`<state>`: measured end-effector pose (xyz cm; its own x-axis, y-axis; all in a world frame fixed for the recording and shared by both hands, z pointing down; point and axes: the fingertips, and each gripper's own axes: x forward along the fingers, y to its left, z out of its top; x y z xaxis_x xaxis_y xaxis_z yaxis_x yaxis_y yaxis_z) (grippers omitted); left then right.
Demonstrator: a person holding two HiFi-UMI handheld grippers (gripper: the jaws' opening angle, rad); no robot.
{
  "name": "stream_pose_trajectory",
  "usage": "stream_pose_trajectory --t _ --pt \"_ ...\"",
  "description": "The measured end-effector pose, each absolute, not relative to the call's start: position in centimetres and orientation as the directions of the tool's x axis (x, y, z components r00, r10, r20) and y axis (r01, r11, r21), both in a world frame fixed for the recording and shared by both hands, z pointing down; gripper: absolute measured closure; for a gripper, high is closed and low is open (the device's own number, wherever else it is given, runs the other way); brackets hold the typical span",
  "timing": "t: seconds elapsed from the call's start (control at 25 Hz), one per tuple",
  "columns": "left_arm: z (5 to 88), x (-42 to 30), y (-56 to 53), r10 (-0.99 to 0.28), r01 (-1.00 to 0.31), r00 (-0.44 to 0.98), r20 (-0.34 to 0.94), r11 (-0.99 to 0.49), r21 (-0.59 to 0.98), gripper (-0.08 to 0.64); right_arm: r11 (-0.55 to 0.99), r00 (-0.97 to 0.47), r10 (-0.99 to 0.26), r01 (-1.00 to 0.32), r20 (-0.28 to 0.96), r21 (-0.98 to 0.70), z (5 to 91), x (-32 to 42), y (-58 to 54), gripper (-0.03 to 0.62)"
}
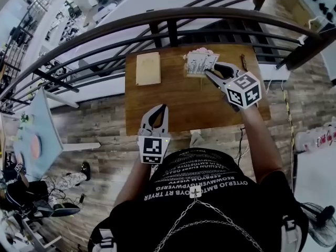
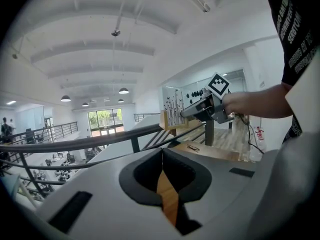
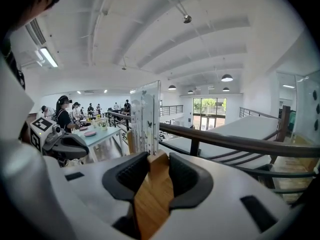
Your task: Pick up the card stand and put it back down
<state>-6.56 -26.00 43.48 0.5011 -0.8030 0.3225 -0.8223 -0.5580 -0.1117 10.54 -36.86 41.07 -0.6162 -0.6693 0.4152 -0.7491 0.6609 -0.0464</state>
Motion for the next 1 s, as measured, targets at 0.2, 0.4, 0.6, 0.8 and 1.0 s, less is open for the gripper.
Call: stream_pose_trajectory --t 0.2,0.4,0.6,0.8,1.0 --pt "43.0 -6.1 -25.7 -0.802 -0.821 0.506 0.318 -0.561 -0.108 0.532 0.664 -0.620 -0.669 -0.746 0.409 -0.045 40.1 10.6 -36.5 0.451" --pt "43.5 -5.4 -25.8 -0.795 -0.815 0.514 0.321 -0.570 -0.108 0.532 0.667 -0.620 -0.661 -0.743 0.423 -0.046 41.6 10.9 -36.3 0.451" --pt "44.6 -4.6 -25.5 -0.779 -0.805 0.526 0.341 -0.586 -0.097 0.532 0.662 -0.603 -0.644 -0.748 0.471 -0.053 45.2 11.2 -35.5 0.451" --pt "46.2 -3.6 -25.8 -0.757 -0.793 0.538 0.371 -0.604 -0.083 0.532 0.663 -0.606 -0.612 -0.744 0.508 -0.089 49.1 11.2 -35.2 0.451" --pt "46.7 -2.5 -26.8 -0.744 -0.785 0.543 0.390 -0.614 -0.078 0.532 0.656 -0.601 -0.601 -0.748 0.526 -0.105 51.7 11.5 -35.8 0.451"
